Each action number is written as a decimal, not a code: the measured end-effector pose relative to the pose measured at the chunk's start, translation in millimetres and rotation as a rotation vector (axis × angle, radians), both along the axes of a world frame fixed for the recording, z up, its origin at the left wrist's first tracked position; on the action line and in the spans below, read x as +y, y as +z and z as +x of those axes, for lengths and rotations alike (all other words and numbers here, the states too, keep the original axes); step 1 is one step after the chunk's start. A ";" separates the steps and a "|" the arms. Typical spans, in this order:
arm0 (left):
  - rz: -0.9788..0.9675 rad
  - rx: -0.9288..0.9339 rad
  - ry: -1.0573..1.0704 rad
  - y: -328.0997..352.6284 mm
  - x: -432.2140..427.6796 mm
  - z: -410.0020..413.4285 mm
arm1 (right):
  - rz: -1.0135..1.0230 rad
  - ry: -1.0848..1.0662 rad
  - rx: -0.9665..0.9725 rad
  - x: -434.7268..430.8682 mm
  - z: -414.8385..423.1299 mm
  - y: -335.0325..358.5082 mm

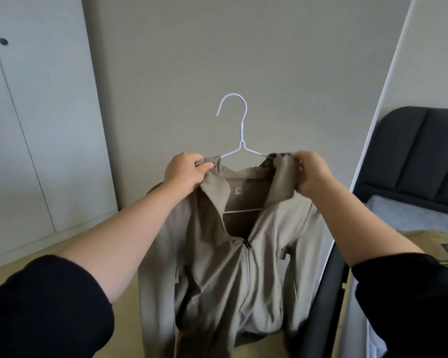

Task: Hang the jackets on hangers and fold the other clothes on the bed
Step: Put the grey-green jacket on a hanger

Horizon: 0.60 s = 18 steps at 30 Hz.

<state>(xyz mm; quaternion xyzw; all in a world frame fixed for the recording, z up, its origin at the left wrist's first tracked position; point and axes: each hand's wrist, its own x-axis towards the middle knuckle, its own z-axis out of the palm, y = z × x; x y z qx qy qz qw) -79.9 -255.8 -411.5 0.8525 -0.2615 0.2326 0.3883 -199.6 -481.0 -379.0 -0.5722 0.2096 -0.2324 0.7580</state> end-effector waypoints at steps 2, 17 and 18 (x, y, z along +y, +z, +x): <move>-0.028 -0.029 0.028 3.5 1.7 -0.3 | -0.542 -0.041 0.400 -7.0 -3.9 -13.9; -0.088 -0.088 0.050 16.8 -56.9 -27.3 | -1.287 -0.433 0.199 -43.0 -19.5 1.7; -0.113 -0.102 0.041 28.0 -63.6 -31.5 | -1.285 -0.493 0.170 -43.7 -29.4 11.6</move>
